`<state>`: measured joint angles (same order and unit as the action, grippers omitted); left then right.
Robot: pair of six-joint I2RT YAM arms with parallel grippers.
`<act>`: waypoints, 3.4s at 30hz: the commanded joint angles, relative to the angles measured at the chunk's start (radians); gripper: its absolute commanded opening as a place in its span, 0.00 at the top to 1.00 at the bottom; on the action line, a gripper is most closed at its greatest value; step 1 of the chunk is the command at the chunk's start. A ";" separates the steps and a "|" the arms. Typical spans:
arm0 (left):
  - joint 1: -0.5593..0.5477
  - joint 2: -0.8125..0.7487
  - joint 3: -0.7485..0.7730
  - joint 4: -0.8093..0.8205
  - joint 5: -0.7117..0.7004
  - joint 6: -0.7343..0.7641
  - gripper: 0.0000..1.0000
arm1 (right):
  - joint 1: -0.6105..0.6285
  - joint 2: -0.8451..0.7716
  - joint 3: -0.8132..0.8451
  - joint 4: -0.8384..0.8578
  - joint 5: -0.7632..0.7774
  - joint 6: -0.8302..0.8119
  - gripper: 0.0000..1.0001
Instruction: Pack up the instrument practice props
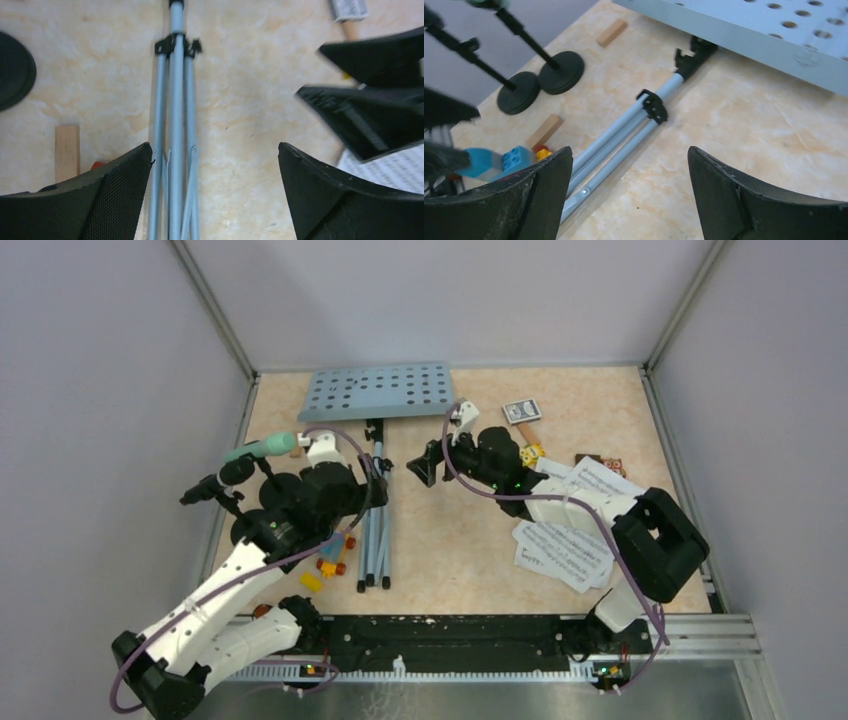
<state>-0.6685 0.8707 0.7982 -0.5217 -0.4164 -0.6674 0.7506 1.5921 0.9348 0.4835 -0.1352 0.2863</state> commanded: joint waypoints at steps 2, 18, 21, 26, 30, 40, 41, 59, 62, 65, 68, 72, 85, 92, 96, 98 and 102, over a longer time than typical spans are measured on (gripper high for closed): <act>0.002 -0.071 0.276 -0.123 0.001 0.116 0.01 | 0.024 -0.012 0.020 0.126 -0.255 -0.087 0.17; 0.002 -0.108 0.765 -0.339 -0.032 0.224 0.01 | 0.279 0.562 0.492 0.574 -0.064 0.003 0.17; 0.002 -0.115 0.767 -0.339 -0.028 0.227 0.01 | 0.303 0.683 0.612 0.655 -0.013 0.042 0.17; 0.000 -0.120 0.749 -0.335 -0.010 0.232 0.01 | 0.351 0.879 0.862 0.605 0.015 0.017 0.17; 0.001 -0.135 0.734 -0.327 -0.014 0.239 0.01 | 0.374 1.019 1.063 0.547 0.052 -0.002 0.17; 0.001 -0.158 0.713 -0.323 -0.028 0.259 0.01 | 0.389 1.368 1.589 0.416 0.234 -0.008 0.16; 0.001 -0.161 0.711 -0.320 -0.027 0.263 0.01 | 0.390 1.393 1.619 0.407 0.244 -0.013 0.15; 0.001 -0.172 0.776 -0.428 -0.199 0.197 0.01 | 0.389 1.035 1.177 0.533 0.104 -0.195 0.14; 0.000 -0.136 0.856 -0.497 -0.281 0.120 0.01 | 0.389 0.842 0.918 0.599 0.097 -0.227 0.14; 0.001 -0.067 0.962 -0.653 -0.369 -0.005 0.01 | 0.390 0.677 0.685 0.634 0.078 -0.247 0.14; 0.001 -0.010 1.042 -0.770 -0.451 -0.122 0.01 | 0.391 0.514 0.468 0.655 0.076 -0.258 0.14; 0.000 0.039 1.072 -0.881 -0.545 -0.238 0.02 | 0.395 0.306 0.164 0.683 0.099 -0.222 0.15; 0.002 0.243 0.992 -0.327 -0.611 0.195 0.01 | 0.443 -0.292 -0.343 0.346 0.250 -0.116 0.16; 0.195 0.487 1.204 -0.105 -0.469 0.482 0.01 | 0.443 -0.492 -0.449 0.209 0.270 -0.091 0.16; 0.507 0.679 1.460 -0.328 -0.101 0.330 0.01 | 0.444 -0.546 -0.466 0.159 0.279 -0.077 0.16; 0.643 0.749 1.556 -0.432 0.043 0.256 0.01 | 0.444 -0.562 -0.468 0.137 0.281 -0.069 0.16; 0.838 0.737 1.522 -0.560 0.105 0.111 0.01 | 0.443 -0.575 -0.459 0.080 0.310 -0.031 0.16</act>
<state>0.0238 1.6440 2.3047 -0.8986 -0.4965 -0.4023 1.1873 1.0458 0.4656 0.6201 0.1356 0.2073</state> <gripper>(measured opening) 0.987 0.840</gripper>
